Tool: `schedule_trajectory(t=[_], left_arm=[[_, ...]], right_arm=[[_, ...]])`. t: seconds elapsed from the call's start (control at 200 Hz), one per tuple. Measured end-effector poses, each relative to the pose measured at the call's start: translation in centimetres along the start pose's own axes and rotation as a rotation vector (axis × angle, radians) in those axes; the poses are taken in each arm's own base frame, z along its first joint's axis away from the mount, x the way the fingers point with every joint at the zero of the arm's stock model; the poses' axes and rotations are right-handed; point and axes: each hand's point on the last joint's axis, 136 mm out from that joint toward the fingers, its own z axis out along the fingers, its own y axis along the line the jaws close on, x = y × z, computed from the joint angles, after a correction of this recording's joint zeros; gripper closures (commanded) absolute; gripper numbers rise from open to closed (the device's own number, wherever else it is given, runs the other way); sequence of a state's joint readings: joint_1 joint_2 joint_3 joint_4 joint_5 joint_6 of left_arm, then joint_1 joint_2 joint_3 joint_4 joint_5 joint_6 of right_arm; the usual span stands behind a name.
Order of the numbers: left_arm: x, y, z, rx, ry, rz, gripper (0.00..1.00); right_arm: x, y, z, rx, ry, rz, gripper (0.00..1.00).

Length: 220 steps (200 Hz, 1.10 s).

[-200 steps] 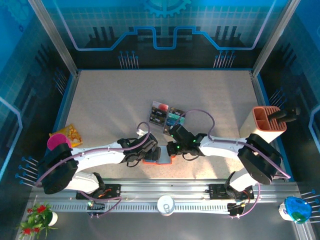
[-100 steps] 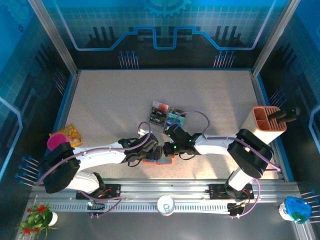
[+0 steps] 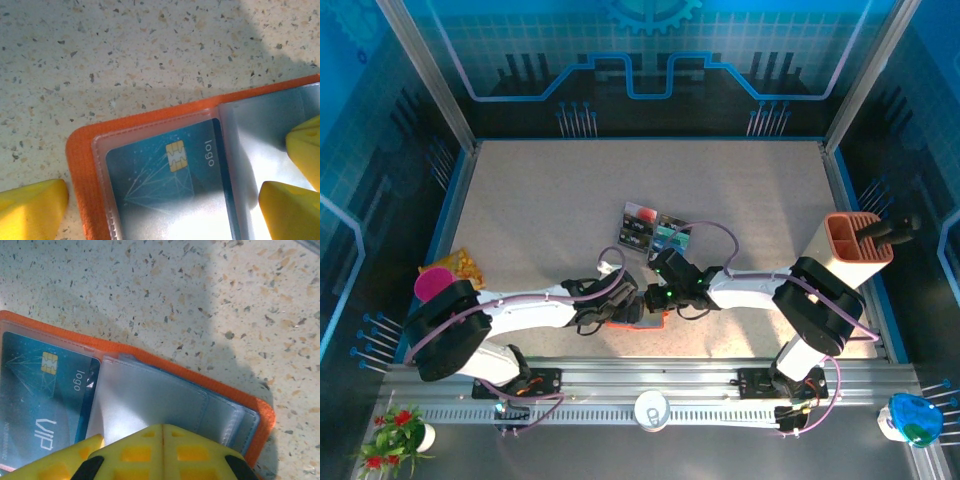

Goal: Put the credit cards into the card holder
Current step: Flip over the card slot on the card holder.

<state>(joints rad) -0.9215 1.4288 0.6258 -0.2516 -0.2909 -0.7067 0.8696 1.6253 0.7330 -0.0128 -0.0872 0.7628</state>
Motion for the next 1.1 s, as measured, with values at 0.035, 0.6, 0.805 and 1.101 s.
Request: schedule_trajectory(t=[0.035, 0.6, 0.805, 1.101], left_arm=[[0.0, 0.0, 0.0, 0.000, -0.001, 0.000, 0.04], [0.0, 0.6, 0.2, -0.002, -0.033, -0.005, 0.13], [0.1, 0.7, 0.1, 0.003, -0.040, -0.007, 0.16], [0.0, 0.7, 0.1, 0.003, -0.045, -0.008, 0.16]], right_arm=[[0.0, 0.0, 0.0, 0.000, -0.001, 0.000, 0.95], [-1.1, 0.9, -1.8, -0.018, -0.053, 0.014, 0.69], [-0.8, 0.5, -0.9, -0.012, -0.036, 0.017, 0.67], [-0.8, 0.7, -0.3, -0.042, -0.019, 0.028, 0.66]])
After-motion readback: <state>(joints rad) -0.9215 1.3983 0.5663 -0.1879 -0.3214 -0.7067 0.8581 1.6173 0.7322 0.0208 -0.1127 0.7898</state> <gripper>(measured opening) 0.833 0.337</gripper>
